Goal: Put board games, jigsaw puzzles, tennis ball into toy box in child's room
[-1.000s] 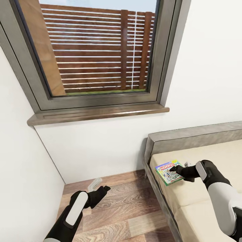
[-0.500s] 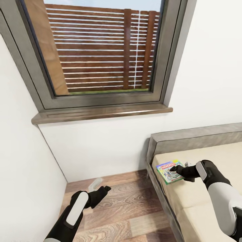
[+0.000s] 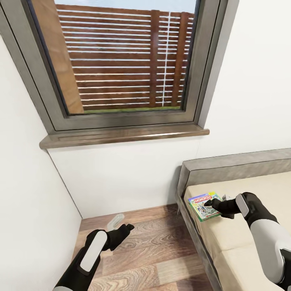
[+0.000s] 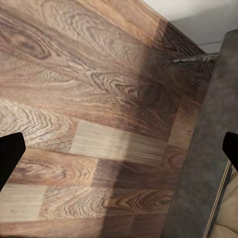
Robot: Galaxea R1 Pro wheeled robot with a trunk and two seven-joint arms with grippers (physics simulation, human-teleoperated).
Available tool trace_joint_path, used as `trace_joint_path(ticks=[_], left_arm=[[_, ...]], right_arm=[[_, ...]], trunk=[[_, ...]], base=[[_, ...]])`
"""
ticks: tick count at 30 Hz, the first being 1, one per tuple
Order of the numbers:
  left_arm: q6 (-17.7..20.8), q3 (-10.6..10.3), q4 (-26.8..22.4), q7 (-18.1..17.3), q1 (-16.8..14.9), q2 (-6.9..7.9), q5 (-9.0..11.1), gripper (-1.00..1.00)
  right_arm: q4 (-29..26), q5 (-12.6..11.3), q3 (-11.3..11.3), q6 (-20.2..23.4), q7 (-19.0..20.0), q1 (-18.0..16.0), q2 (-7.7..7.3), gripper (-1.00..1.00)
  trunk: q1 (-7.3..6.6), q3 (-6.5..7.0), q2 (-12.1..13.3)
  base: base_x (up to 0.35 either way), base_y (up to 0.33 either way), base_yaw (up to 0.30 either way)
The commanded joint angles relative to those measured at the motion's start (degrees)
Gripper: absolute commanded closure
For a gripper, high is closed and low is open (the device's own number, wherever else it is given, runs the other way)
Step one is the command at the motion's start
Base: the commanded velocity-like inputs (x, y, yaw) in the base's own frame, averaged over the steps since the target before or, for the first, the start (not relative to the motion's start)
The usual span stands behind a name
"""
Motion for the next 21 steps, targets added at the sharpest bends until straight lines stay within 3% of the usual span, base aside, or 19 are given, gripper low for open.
trace_joint_path(ticks=[1, 21], left_arm=[[0.0, -0.1, -0.1, 0.6, 0.0, 0.01, 0.6, -1.0], [0.1, -0.2, -0.1, 0.5, 0.0, -0.13, 0.7, -1.0]], right_arm=[[0.0, -0.3, -0.2, 0.3, -0.1, 0.0, 0.01, -1.0], [0.0, -0.3, -0.3, -0.5, 0.0, 0.0, -1.25, -1.0]], trunk=[[-0.01, -0.05, 0.0], [-0.01, -0.07, 0.0]], base=[[0.0, 0.0, 0.011], [0.0, 0.0, 0.003]])
